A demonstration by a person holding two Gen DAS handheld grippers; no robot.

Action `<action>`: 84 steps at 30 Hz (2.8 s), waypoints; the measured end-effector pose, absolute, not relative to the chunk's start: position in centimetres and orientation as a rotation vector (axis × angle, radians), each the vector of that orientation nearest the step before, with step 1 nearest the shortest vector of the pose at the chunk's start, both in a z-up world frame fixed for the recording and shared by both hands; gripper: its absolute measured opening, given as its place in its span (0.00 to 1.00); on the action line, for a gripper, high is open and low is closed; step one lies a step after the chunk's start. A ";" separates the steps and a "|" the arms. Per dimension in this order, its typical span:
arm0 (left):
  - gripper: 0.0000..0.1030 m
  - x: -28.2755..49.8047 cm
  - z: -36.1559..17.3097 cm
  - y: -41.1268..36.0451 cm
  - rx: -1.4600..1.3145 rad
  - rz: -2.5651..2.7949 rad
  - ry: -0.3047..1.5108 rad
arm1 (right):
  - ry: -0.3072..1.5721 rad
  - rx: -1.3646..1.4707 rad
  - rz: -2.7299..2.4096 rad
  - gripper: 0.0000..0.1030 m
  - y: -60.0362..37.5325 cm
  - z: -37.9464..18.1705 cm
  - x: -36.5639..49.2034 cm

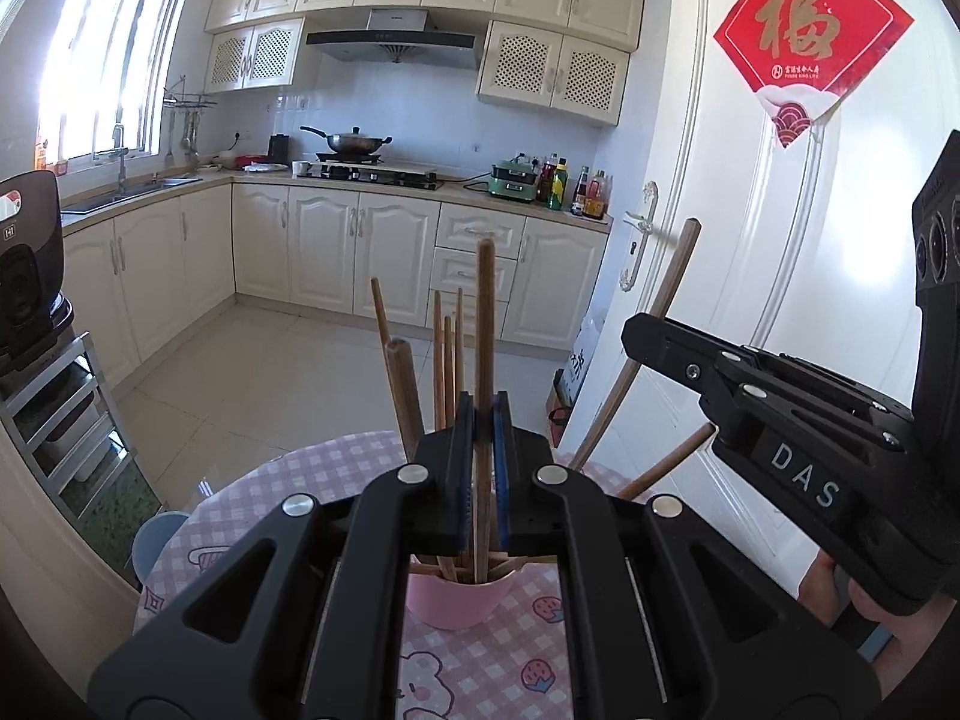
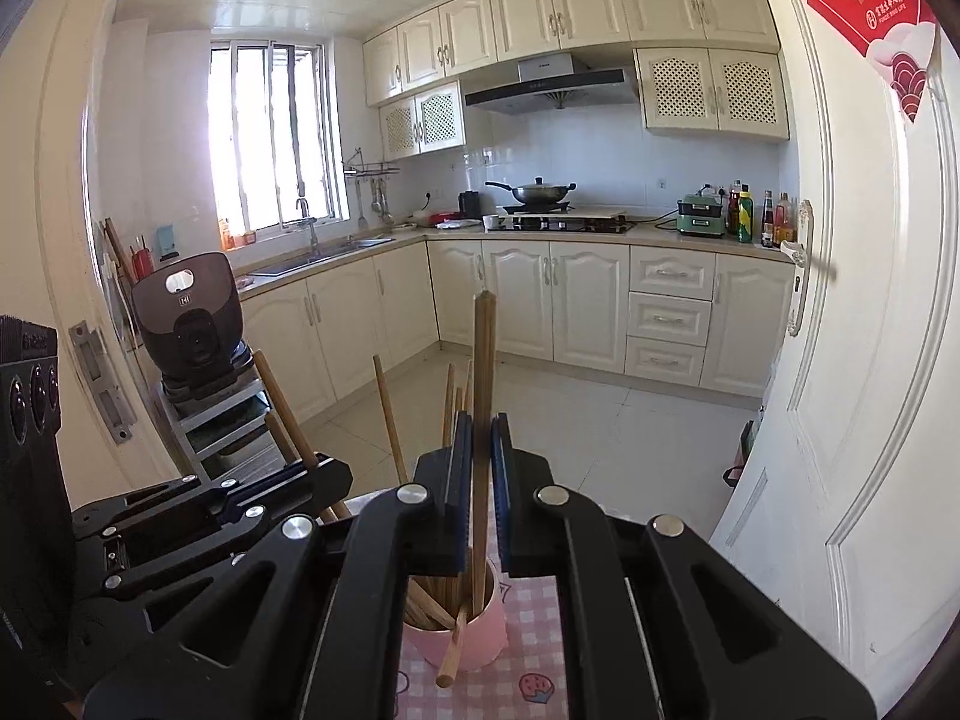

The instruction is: Organize utensils

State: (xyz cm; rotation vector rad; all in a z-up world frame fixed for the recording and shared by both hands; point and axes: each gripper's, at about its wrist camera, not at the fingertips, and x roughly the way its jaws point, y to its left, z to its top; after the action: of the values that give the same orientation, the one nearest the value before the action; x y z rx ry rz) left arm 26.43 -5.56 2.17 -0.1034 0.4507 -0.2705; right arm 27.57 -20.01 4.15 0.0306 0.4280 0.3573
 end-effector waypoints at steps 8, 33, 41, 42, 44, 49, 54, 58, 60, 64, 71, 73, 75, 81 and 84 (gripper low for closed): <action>0.06 26.0 0.5 -6.5 -0.028 -0.280 0.496 | 0.474 0.060 0.373 0.05 -20.5 2.9 27.2; 0.81 16.1 2.6 -2.7 0.025 -0.175 0.349 | 0.357 0.069 0.340 0.46 -20.5 5.3 17.7; 0.90 12.1 1.6 -1.3 0.079 -0.127 0.291 | 0.294 0.030 0.232 0.63 -19.5 3.3 12.6; 0.90 11.6 1.4 -1.3 0.091 -0.119 0.285 | 0.284 0.028 0.224 0.66 -19.3 3.0 12.0; 0.91 10.6 1.1 -1.1 0.100 -0.112 0.279 | 0.267 0.011 0.200 0.71 -19.0 2.6 10.8; 0.91 7.9 0.9 -0.3 0.057 -0.134 0.253 | 0.222 -0.027 0.147 0.79 -18.2 1.7 8.0; 0.91 6.3 0.6 -0.3 0.055 -0.112 0.238 | 0.200 -0.055 0.135 0.83 -17.7 1.2 6.4; 0.91 5.3 0.6 -0.5 0.053 -0.096 0.228 | 0.189 -0.051 0.139 0.86 -17.6 1.1 5.5; 0.91 4.9 0.7 -0.4 0.044 -0.087 0.217 | 0.188 -0.059 0.131 0.88 -17.3 1.0 5.1; 0.91 4.5 1.1 -0.3 0.030 -0.073 0.199 | 0.178 -0.069 0.133 0.89 -16.9 1.0 4.7; 0.91 3.8 1.3 -0.2 0.021 -0.063 0.159 | 0.158 -0.058 0.136 0.89 -16.8 1.3 4.0; 0.91 3.7 1.3 0.0 0.008 -0.065 0.157 | 0.155 -0.061 0.138 0.90 -16.6 1.4 3.8; 0.91 3.7 1.4 0.0 0.007 -0.054 0.150 | 0.152 -0.072 0.136 0.91 -16.4 1.6 3.7; 0.91 3.3 1.6 0.1 -0.001 -0.049 0.130 | 0.138 -0.076 0.134 0.92 -16.1 1.8 3.3; 0.91 3.4 1.5 0.1 -0.004 -0.053 0.131 | 0.139 -0.076 0.133 0.92 -16.1 1.8 3.3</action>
State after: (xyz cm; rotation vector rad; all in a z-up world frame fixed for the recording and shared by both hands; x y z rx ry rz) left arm 3.38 0.11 1.55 -0.0044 0.1313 -0.0533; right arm 3.29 -16.10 1.78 -0.0759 0.1389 0.1331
